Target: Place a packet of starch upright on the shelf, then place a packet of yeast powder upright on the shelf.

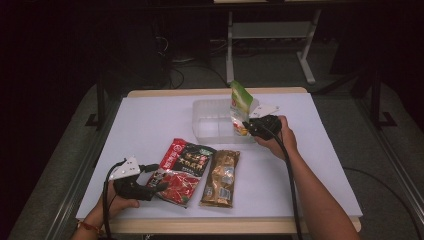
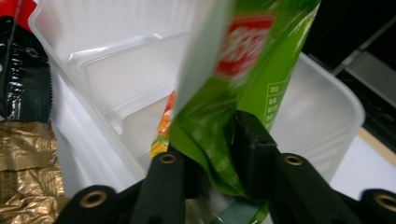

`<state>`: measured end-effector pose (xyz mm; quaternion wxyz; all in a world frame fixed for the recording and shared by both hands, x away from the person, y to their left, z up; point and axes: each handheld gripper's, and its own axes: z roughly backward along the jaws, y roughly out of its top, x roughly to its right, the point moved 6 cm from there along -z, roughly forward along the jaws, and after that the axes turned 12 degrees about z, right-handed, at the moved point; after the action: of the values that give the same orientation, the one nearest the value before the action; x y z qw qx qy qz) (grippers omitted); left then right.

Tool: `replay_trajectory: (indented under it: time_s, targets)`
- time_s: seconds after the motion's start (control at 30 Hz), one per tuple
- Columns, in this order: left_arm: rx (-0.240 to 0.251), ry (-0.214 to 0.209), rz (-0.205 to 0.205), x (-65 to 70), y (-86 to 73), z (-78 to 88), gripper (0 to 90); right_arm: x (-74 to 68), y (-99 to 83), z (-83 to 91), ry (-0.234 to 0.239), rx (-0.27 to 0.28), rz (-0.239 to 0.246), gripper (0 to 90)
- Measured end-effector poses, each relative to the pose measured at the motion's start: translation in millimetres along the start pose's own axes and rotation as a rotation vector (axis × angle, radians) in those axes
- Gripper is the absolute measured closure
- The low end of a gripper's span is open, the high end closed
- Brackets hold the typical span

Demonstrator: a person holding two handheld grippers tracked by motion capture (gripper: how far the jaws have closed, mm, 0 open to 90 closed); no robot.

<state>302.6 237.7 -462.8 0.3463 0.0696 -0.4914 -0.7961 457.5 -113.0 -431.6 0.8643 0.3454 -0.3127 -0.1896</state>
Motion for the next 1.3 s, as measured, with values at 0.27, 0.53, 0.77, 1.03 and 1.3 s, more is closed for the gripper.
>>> replay_trajectory:
  time_s: [0.27,0.53,0.77,1.03,1.3]
  targets:
    - [0.017,0.015,0.004,-1.3,3.1,0.6,22.7,5.0,2.8,16.9,-0.03,0.067,-0.045,60.4]
    - [0.015,0.022,-0.01,0.0,3.4,0.9,22.7,4.3,1.8,43.1,-0.028,0.128,-0.091,56.1]
    - [0.007,0.023,-0.02,1.1,2.1,0.5,22.7,-7.2,-4.2,63.0,-0.003,0.151,-0.101,51.9]
    - [-0.005,0.021,-0.025,2.2,-0.6,-1.3,22.7,-25.3,-17.8,75.5,0.041,0.138,-0.099,51.6]
    - [-0.028,0.02,-0.052,8.9,-3.0,-5.4,22.7,-47.4,-39.9,83.9,0.103,0.103,-0.127,49.0]
